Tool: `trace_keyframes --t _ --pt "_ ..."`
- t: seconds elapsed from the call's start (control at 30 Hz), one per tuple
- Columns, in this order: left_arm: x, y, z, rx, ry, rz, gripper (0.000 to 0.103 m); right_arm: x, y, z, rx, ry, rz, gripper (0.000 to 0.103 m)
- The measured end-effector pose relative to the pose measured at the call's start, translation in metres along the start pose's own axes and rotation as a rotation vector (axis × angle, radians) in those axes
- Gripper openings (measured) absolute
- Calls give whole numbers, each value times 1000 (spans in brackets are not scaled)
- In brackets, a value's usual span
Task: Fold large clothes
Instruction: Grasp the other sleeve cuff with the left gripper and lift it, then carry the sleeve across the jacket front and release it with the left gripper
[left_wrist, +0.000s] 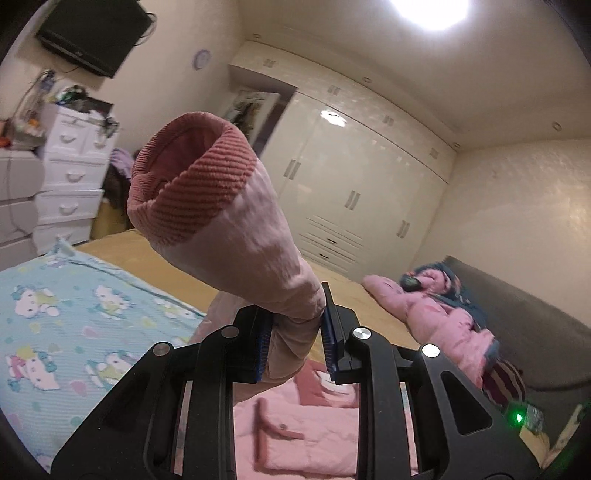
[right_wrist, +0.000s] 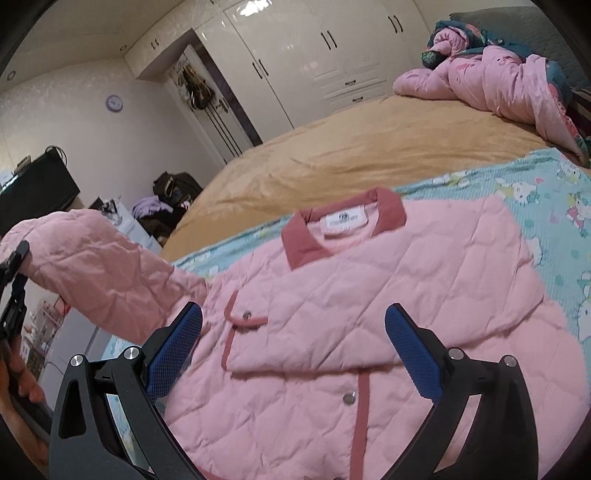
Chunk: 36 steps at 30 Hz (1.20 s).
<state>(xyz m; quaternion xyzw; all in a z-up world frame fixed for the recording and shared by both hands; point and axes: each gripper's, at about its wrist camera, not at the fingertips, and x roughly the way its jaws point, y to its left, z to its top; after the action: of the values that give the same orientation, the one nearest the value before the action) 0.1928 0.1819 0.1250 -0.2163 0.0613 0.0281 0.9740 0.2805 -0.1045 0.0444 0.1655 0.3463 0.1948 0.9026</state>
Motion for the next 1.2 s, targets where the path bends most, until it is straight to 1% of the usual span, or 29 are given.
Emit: trace_keyframes --t 0.1,0.17,0.23,0.33,0.53,0.8,1.1,1.2 --pt "7 -14 -7 19 18 -36 16 -1 -9 8 7 -21 -3 99" --pt "13 -20 -12 27 30 -55 16 -3 -19 7 31 -31 -3 99" --pt "19 -27 -19 31 45 -77 16 0 -33 5 60 -16 -3 99" --pt "27 -36 -27 30 61 -98 16 2 -51 2 103 -3 -21 99" --pt "47 -56 -49 55 115 -129 16 -7 -92 -1 190 -28 -65 99" --pt "69 -85 -85 123 217 -195 16 -24 -136 -1 313 -70 -66 99" --pt "92 -106 -123 183 344 -233 16 -45 -172 1 409 -122 -66 99" --pt "100 -112 -139 208 401 -243 16 -49 -182 0 440 -130 -69 99"
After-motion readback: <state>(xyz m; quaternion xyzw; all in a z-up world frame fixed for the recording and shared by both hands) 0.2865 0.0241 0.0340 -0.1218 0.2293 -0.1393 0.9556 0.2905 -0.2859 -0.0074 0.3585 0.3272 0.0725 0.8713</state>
